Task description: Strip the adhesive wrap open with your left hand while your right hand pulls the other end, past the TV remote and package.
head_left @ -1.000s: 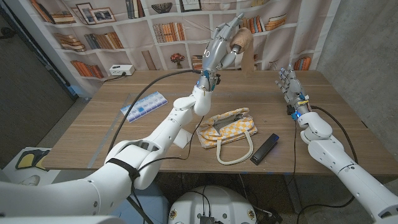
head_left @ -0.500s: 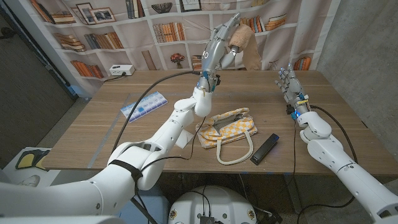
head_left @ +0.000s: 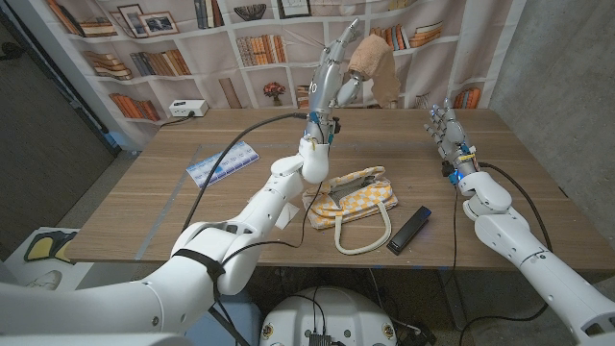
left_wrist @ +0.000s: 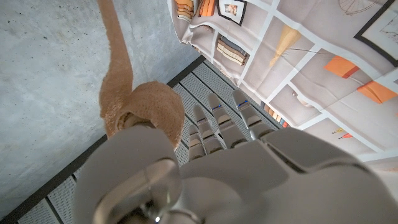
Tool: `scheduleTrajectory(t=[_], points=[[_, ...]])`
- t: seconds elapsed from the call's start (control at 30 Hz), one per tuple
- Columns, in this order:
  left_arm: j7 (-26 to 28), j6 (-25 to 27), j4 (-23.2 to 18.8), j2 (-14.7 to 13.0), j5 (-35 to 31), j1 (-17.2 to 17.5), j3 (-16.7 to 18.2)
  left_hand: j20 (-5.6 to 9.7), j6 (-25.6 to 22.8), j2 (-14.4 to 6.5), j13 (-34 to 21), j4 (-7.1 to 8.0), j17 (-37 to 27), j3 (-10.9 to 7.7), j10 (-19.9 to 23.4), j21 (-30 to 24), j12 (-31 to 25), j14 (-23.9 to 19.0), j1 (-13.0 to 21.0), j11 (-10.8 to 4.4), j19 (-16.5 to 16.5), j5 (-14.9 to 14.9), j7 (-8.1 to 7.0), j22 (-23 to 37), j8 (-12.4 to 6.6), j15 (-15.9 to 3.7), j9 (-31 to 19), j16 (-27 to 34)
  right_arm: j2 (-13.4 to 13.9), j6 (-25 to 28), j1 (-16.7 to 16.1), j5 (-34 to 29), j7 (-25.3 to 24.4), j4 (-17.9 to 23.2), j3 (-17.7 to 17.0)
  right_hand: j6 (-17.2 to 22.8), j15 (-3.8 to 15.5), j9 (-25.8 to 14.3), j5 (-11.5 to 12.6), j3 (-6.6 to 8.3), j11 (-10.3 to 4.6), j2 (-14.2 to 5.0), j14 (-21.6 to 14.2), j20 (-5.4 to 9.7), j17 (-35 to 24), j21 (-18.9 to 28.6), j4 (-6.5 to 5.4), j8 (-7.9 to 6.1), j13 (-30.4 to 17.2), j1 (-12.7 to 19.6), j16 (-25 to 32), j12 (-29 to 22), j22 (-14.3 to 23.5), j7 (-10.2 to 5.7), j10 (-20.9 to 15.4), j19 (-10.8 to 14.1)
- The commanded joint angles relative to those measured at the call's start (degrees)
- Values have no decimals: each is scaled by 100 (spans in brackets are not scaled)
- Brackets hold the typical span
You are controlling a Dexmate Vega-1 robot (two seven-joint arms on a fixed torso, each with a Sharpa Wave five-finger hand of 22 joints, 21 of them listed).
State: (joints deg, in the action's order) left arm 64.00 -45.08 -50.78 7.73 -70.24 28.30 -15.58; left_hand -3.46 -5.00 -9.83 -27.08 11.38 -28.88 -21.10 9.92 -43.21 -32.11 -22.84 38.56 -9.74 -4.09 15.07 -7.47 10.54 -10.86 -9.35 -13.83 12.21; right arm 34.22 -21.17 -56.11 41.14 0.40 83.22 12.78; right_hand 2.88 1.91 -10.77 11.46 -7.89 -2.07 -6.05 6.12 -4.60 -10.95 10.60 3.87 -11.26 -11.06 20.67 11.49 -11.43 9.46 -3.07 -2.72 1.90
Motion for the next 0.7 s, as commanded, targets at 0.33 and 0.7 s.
scheduleTrajectory(t=[0.33,0.7], points=[[0,-350,569,-305,2618,-246,-1132,56,-88,40,7,-32,67,373,204,68,-122,-192,-666,-117,-48,241,-55,27,-98,-106,28,47,-20,-19,39,8,64,-71,27,38,65,-15,0,32,-45,-46,5,-17,-11,14,2,-23,-12,4,8,4,23,2,-28,21],[-44,-59,185,-779,4100,-174,-2147,-159,-581,-322,-12,-55,47,-303,411,82,-263,-320,-832,-139,84,552,-83,79,-268,-37,22,101,-38,7,89,19,117,-102,72,34,70,-14,-1,34,-47,-46,3,-21,-12,13,1,-19,-12,1,9,6,23,3,-24,19]])
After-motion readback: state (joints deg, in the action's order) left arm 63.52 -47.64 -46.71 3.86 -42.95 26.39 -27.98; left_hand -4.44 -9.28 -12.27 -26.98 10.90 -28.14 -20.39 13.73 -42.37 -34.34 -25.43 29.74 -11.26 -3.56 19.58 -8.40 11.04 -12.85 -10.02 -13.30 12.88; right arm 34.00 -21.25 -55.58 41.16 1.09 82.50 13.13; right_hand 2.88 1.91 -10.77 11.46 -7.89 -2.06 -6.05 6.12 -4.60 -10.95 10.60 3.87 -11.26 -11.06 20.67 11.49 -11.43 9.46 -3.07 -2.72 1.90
